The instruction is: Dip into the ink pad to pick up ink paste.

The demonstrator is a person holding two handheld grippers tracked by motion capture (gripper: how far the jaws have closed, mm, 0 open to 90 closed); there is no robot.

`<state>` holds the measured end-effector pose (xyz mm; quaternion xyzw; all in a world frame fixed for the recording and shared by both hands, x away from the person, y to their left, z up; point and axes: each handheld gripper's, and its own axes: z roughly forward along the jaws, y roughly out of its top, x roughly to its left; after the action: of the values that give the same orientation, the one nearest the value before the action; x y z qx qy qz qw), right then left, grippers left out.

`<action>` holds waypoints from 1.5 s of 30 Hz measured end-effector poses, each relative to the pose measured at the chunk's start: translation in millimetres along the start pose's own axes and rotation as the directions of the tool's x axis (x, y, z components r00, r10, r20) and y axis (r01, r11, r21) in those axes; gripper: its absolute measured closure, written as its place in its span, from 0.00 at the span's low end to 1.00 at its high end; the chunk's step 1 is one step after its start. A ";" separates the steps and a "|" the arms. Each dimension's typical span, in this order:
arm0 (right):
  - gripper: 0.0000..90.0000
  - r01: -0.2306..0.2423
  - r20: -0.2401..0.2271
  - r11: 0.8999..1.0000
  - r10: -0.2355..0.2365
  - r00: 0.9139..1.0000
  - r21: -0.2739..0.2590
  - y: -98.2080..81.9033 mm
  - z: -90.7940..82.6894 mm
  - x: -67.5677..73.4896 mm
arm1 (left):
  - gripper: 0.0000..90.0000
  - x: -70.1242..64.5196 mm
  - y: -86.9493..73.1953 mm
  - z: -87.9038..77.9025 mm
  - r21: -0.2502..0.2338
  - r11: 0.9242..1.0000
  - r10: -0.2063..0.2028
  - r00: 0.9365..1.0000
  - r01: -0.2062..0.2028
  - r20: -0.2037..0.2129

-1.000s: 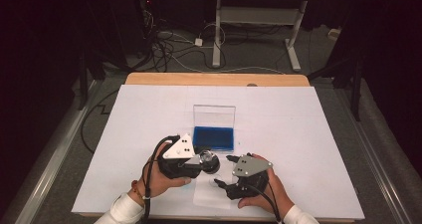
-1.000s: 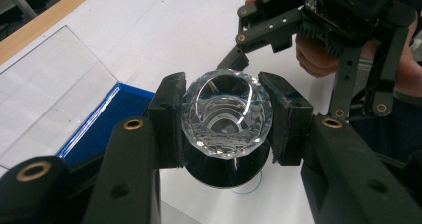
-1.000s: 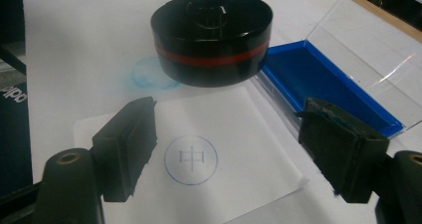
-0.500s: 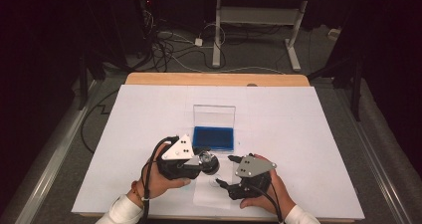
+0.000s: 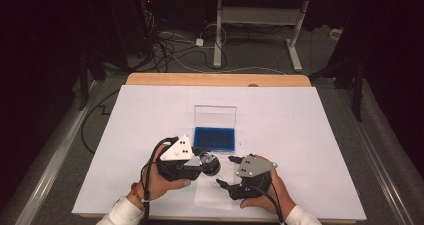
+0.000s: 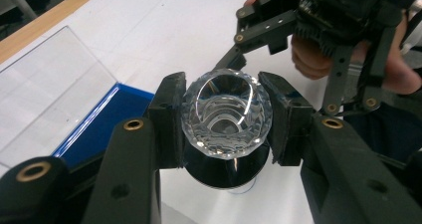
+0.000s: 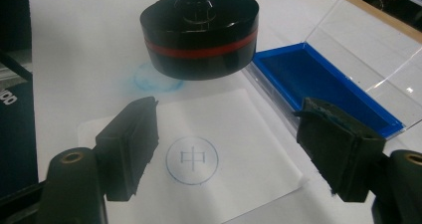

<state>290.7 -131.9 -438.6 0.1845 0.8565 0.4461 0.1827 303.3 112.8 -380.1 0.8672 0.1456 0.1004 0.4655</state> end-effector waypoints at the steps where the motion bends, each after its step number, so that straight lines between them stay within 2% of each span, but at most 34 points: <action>1: 0.27 -0.001 -0.002 1.000 0.001 1.000 -0.006 1.0 0.1 0.2 | 0.61 0.1 -0.5 0.6 0.003 1.000 0.001 1.000 -0.001 0.003; 3: 0.27 0.002 0.002 1.000 -0.002 1.000 -0.013 3.0 1.2 1.3 | 0.61 1.5 -2.4 1.2 -0.004 1.000 -0.019 1.000 0.019 0.024; 4: 0.27 0.002 0.006 1.000 -0.002 1.000 -0.015 3.8 2.4 1.9 | 0.61 1.6 -2.9 1.2 -0.005 1.000 -0.021 1.000 0.021 0.016; 7: 0.28 -0.006 -0.018 1.000 0.006 1.000 -0.012 5.9 6.9 2.6 | 0.61 2.8 -4.0 -0.3 -0.024 0.999 -0.041 0.999 0.042 0.026; 12: 0.28 -0.010 -0.029 1.000 0.009 1.000 -0.018 9.2 12.3 4.8 | 0.61 2.4 -1.6 0.3 -0.032 0.999 -0.037 0.999 0.038 0.031; 16: 0.29 -0.003 -0.034 1.000 0.002 0.999 -0.026 10.9 15.9 4.1 | 0.61 2.0 -1.8 1.9 -0.037 0.998 -0.046 0.998 0.048 0.051; 18: 0.30 -0.018 -0.052 0.999 0.016 0.998 -0.036 11.4 17.7 1.9 | 0.61 2.6 -1.8 1.6 -0.039 0.998 -0.046 0.998 0.048 0.052; 25: 0.41 0.018 -0.055 0.999 -0.021 0.998 -0.045 13.7 20.2 9.3 | 0.61 1.0 -1.3 1.1 -0.045 0.998 -0.043 0.997 0.047 0.066; 37: 0.42 0.045 -0.037 0.999 -0.046 0.998 -0.027 13.8 18.0 12.2 | 0.61 0.8 -1.4 2.5 -0.042 0.998 -0.045 0.996 0.048 0.080; 45: 0.41 0.037 -0.030 0.998 -0.038 0.999 -0.048 13.3 15.6 13.0 | 0.61 0.4 -0.8 3.9 -0.041 0.998 -0.043 0.996 0.047 0.082</action>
<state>288.9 -107.7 -437.9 0.1570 0.8517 0.4656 0.1820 304.7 110.3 -382.9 0.8569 0.1437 0.0577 0.4917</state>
